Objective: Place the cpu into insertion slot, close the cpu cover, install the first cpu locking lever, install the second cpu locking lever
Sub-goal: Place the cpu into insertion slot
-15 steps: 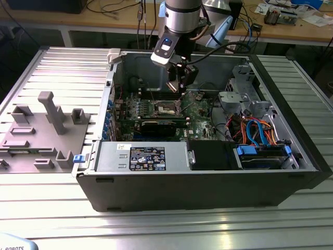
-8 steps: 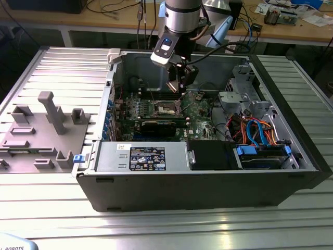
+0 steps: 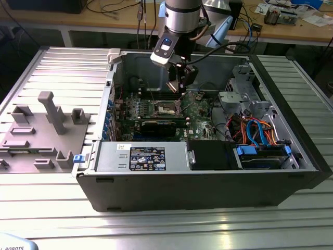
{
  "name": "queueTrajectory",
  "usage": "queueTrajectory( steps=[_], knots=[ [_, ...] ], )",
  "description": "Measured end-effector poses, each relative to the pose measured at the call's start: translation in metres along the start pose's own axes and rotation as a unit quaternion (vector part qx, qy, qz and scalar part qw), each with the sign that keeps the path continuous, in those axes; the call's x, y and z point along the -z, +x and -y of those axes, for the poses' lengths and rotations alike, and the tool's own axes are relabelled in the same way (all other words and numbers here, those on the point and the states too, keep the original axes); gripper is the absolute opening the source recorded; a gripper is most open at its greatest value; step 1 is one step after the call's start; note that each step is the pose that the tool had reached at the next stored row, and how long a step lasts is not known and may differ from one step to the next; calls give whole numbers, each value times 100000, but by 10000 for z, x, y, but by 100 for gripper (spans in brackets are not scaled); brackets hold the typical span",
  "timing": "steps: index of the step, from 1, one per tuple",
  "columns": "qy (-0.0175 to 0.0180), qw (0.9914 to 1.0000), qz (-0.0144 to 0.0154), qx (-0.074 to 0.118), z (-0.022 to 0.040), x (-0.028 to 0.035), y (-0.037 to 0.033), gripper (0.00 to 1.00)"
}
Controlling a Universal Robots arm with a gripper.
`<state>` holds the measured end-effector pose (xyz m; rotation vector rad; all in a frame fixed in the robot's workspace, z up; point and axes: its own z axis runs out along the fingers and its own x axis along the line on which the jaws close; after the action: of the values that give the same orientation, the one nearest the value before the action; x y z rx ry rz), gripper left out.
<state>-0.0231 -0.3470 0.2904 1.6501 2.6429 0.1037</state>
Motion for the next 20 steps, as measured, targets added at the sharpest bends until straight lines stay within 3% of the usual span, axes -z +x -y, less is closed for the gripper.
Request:
queueTrajectory(
  steps=[20],
  knots=[
    [-11, 99998, 45, -686, 0, 0, 0, 54]
  ],
)
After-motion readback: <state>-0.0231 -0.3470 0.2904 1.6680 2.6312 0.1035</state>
